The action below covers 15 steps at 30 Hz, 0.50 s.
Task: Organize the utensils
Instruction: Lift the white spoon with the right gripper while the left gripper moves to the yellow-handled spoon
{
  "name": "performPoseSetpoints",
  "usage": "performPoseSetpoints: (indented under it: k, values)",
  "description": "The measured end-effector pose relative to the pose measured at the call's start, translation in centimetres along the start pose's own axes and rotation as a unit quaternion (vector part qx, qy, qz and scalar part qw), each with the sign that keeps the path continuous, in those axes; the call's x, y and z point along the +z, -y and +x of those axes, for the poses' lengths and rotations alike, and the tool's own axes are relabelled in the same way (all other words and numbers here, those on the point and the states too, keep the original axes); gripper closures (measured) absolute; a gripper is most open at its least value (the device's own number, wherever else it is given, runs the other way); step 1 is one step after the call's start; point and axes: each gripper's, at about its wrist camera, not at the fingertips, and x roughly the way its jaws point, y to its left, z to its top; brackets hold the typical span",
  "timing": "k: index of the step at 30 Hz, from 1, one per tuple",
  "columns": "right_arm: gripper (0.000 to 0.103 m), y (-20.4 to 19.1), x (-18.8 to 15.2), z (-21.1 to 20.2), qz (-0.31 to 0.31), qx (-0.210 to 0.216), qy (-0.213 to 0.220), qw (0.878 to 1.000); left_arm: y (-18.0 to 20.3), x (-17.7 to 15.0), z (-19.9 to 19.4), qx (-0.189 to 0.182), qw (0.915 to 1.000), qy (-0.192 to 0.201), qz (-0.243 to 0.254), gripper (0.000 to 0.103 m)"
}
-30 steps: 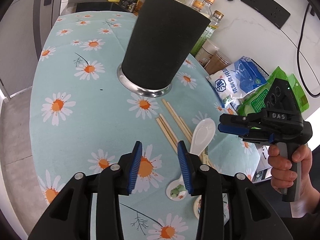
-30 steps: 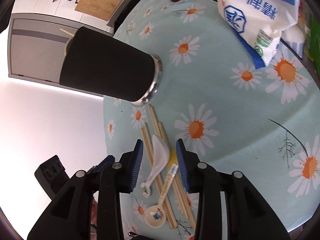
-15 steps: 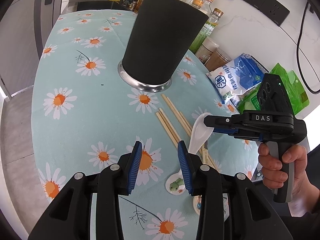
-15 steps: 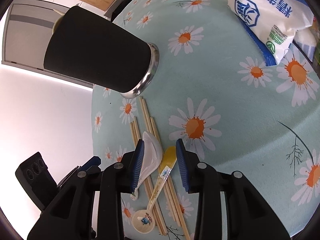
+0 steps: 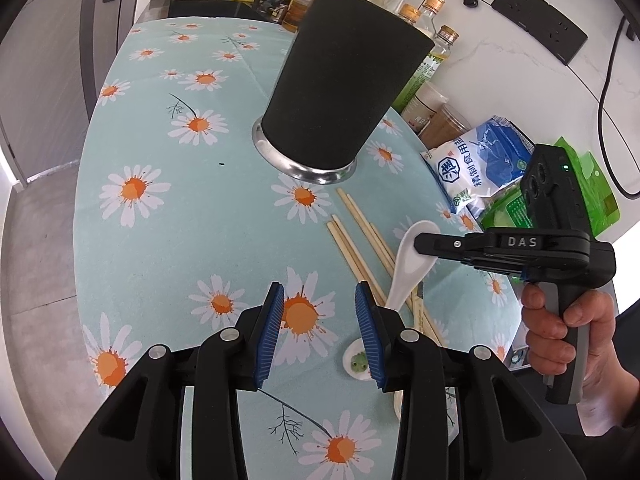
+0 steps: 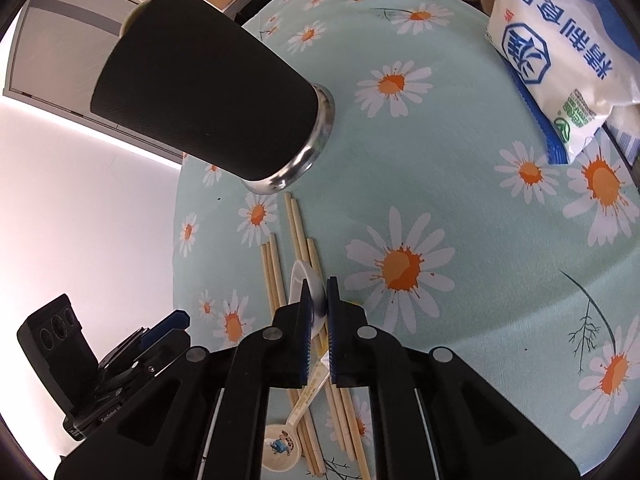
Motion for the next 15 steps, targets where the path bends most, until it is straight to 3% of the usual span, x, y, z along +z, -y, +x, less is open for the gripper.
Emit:
performPoseSetpoints:
  k: [8, 15]
  values:
    - [0.095, -0.4, 1.1, -4.7, -0.023, -0.018, 0.057, 0.998, 1.7, 0.4, 0.0, -0.01, 0.9998, -0.008, 0.016, 0.067]
    - [0.095, 0.1, 1.8, -9.5, -0.038, -0.05, 0.12, 0.991, 5.8, 0.2, 1.6, -0.035, 0.9955, -0.059, 0.065, 0.067]
